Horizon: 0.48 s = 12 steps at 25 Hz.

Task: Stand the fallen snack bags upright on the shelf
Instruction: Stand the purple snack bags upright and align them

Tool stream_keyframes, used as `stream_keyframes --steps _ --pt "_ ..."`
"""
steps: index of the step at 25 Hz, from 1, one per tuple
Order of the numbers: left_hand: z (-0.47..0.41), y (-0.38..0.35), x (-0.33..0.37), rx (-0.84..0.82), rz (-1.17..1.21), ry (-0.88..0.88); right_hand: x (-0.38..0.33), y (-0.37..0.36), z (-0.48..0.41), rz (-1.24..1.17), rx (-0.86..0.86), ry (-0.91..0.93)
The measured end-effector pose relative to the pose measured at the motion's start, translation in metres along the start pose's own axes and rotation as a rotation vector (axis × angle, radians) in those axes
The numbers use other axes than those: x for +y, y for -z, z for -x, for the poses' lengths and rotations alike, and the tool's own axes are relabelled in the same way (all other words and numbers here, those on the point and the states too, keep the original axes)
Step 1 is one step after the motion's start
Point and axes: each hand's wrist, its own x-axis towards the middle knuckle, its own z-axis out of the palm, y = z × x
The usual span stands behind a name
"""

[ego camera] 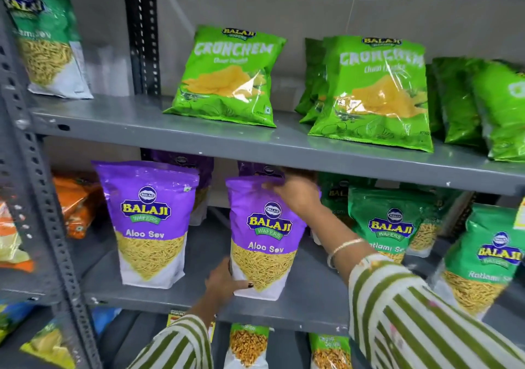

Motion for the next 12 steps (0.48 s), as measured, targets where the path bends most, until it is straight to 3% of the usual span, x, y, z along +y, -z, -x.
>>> stream_keyframes --steps 2,6,8,11,12 --pt "0.003 0.0 0.002 -0.004 -0.038 0.011 -0.019 0.005 -0.008 0.081 -0.114 0.082" --pt "-0.001 -0.001 0.003 0.049 -0.081 0.027 -0.03 -0.003 -0.007 0.059 -0.02 0.074" --pt "-0.004 0.0 0.002 0.052 -0.091 0.019 -0.021 -0.001 0.002 -0.029 0.1 -0.021" --pt "-0.008 -0.001 -0.002 0.055 -0.079 -0.01 0.027 -0.017 0.022 -0.146 0.424 -0.168" --pt "-0.008 0.0 -0.002 0.062 -0.08 -0.014 0.047 -0.03 0.031 -0.227 0.415 -0.208"
